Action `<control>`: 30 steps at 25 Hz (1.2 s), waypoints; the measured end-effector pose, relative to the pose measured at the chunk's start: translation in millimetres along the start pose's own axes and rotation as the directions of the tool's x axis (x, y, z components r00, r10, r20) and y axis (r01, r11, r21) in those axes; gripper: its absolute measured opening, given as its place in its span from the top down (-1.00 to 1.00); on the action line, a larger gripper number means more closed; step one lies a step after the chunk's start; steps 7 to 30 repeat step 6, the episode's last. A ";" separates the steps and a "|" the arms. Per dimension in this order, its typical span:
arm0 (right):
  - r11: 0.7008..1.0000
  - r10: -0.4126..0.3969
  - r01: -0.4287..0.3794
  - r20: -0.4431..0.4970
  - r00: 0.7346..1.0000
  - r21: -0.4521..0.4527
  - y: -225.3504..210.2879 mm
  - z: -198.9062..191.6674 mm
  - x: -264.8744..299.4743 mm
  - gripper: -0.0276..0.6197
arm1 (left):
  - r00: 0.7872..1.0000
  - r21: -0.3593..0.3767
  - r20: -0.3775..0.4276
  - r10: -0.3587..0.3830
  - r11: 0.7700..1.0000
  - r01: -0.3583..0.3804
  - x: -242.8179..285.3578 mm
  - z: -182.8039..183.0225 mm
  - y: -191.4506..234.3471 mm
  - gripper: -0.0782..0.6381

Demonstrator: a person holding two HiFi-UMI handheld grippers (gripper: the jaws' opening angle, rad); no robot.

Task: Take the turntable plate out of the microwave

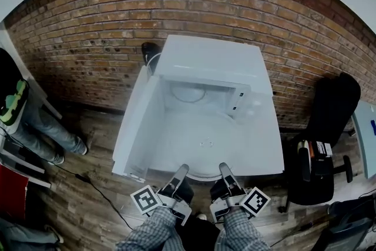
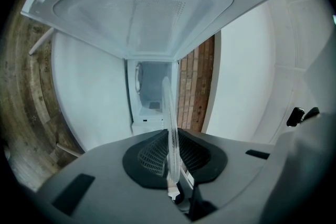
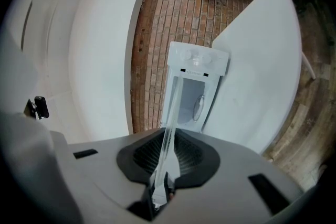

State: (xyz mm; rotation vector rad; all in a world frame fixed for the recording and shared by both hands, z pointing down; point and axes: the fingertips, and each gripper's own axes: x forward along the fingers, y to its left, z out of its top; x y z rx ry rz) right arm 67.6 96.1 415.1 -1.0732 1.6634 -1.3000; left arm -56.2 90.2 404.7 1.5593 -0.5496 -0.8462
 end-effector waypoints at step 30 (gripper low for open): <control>1.000 -0.002 0.002 -0.007 1.000 0.011 0.2 -1.6 -3.5 0.78 | 1.000 -0.025 0.014 -0.005 1.000 0.006 -2.7 -4.5 -1.7 0.66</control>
